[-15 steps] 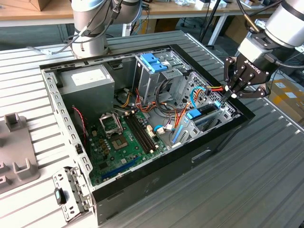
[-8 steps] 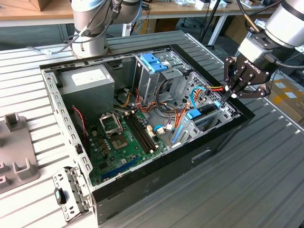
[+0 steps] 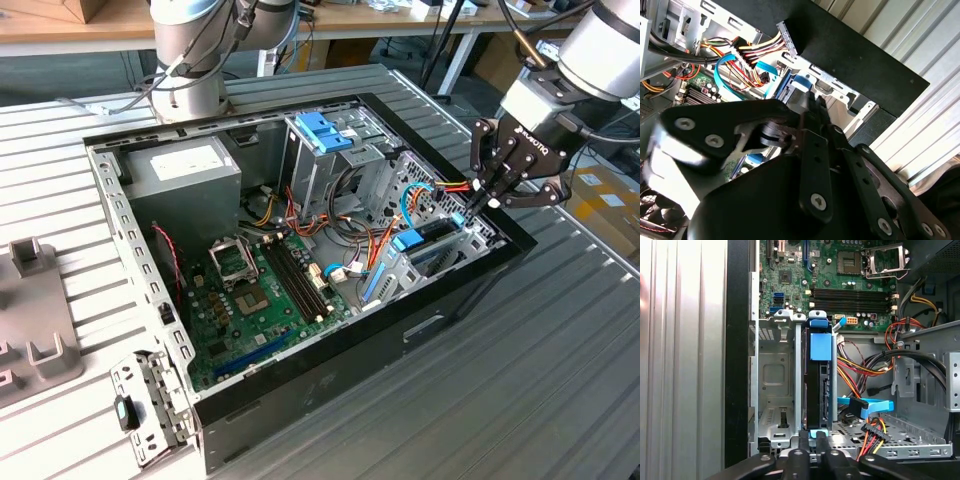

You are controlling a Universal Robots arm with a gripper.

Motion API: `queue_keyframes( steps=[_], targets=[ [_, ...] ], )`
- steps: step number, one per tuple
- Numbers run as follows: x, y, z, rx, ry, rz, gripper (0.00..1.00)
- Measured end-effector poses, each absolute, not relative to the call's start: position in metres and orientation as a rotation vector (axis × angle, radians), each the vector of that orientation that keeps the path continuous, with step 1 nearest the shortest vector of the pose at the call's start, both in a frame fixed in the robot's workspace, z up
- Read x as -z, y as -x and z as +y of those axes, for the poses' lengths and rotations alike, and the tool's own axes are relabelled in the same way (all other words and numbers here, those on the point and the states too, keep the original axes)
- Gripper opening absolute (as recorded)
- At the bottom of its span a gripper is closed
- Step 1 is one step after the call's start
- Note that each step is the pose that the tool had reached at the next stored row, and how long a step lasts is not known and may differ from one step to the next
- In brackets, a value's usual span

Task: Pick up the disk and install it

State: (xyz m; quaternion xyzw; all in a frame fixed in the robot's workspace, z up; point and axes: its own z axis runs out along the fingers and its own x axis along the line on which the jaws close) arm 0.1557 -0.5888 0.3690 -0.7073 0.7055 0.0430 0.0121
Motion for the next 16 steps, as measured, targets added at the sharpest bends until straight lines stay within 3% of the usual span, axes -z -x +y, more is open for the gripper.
queue_keyframes(
  steps=[3, 4, 16],
  targets=[
    [-0.3690, -0.1557, -0.5888, -0.134, 2.205, 2.200, 0.29],
    [-0.3690, -0.1558, -0.5888, -0.134, 2.205, 2.199, 0.42],
    [-0.3686, -0.1639, -0.5797, -0.135, 2.226, 2.180, 0.42]
  ],
)
